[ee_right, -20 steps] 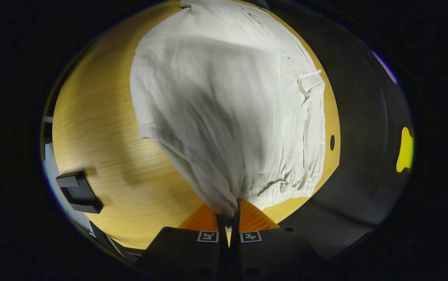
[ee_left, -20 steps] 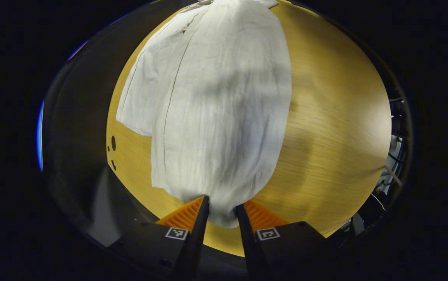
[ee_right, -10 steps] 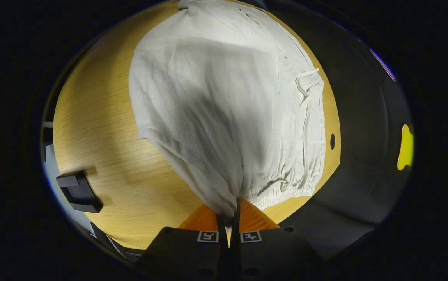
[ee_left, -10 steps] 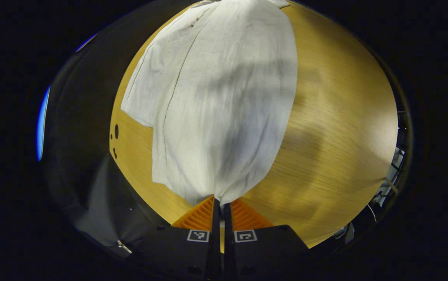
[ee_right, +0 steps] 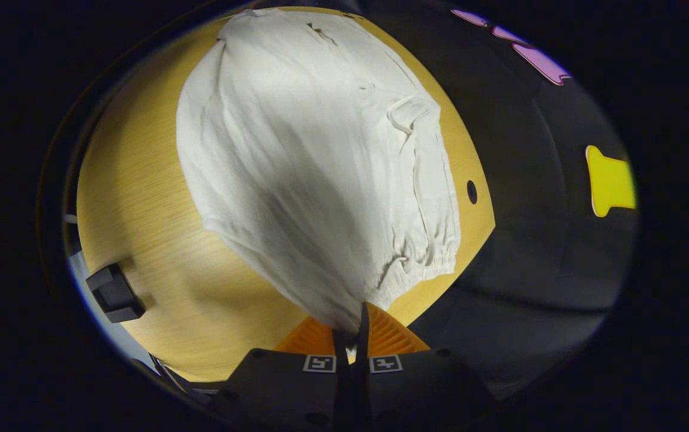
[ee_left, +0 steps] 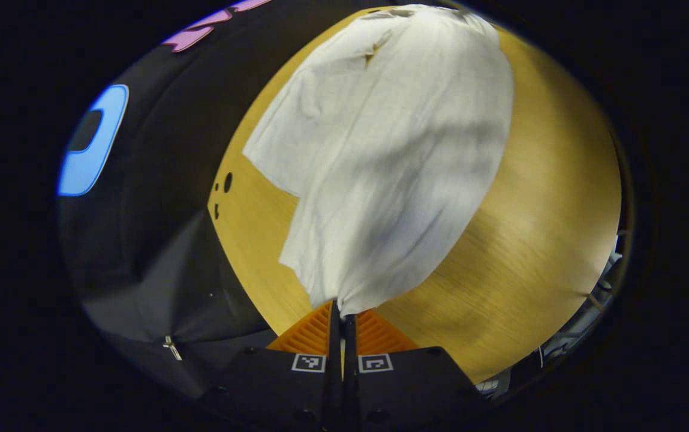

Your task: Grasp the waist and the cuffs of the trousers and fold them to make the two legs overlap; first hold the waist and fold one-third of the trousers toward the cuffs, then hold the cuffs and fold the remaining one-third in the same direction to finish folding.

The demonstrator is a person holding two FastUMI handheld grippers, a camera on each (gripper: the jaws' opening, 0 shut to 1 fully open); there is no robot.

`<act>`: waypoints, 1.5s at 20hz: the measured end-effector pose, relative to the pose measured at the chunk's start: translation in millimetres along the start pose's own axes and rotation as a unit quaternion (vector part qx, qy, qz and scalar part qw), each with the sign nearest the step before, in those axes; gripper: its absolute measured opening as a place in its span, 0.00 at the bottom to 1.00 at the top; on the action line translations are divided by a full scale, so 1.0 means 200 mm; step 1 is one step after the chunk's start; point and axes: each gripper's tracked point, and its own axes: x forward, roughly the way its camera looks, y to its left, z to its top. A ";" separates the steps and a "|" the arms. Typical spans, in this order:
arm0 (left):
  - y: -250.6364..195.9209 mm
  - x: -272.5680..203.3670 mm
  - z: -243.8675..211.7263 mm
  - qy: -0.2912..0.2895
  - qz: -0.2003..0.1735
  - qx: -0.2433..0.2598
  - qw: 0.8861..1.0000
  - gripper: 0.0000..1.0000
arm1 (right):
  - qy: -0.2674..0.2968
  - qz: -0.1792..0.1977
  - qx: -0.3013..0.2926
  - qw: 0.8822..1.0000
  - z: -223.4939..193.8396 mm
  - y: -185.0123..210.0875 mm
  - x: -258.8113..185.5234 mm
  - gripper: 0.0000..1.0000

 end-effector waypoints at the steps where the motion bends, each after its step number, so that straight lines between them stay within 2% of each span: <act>1: 0.01 -0.01 0.02 -0.006 0.007 -0.011 1.000 0.05 | -0.005 -0.005 0.003 1.000 0.01 -0.02 -0.01 0.05; 4: 0.09 -0.08 0.07 -0.018 0.029 -0.039 0.999 0.05 | -0.021 -0.018 0.018 0.999 0.03 -0.10 -0.05 0.05; 7: 0.19 -0.16 0.18 -0.035 0.053 -0.061 0.996 0.05 | -0.036 -0.033 0.064 0.997 0.05 -0.22 -0.06 0.05; 12: 0.40 -0.13 0.39 -0.060 0.075 -0.053 0.994 0.05 | -0.056 -0.076 0.129 0.987 0.11 -0.49 -0.12 0.05; 15: 0.53 -0.10 0.54 -0.077 0.088 -0.065 0.991 0.05 | -0.072 -0.089 0.184 0.976 0.20 -0.67 -0.13 0.05; 17: 0.61 -0.07 0.65 -0.093 0.087 -0.082 0.988 0.05 | -0.088 -0.087 0.250 0.960 0.26 -0.77 -0.12 0.05; 20: 0.76 0.01 0.78 -0.113 0.092 -0.134 0.980 0.06 | -0.109 -0.096 0.341 0.929 0.36 -0.95 -0.12 0.05; 23: 0.89 0.12 0.91 -0.137 0.092 -0.225 0.960 0.05 | -0.111 -0.094 0.414 0.898 0.40 -1.09 -0.06 0.05; 26: 1.02 0.30 1.01 -0.142 0.095 -0.276 0.946 0.05 | -0.113 -0.089 0.496 0.856 0.46 -1.19 -0.01 0.05; 30: 1.00 0.56 1.07 -0.125 0.076 -0.345 0.927 0.05 | -0.103 -0.078 0.563 0.817 0.47 -1.29 -0.08 0.05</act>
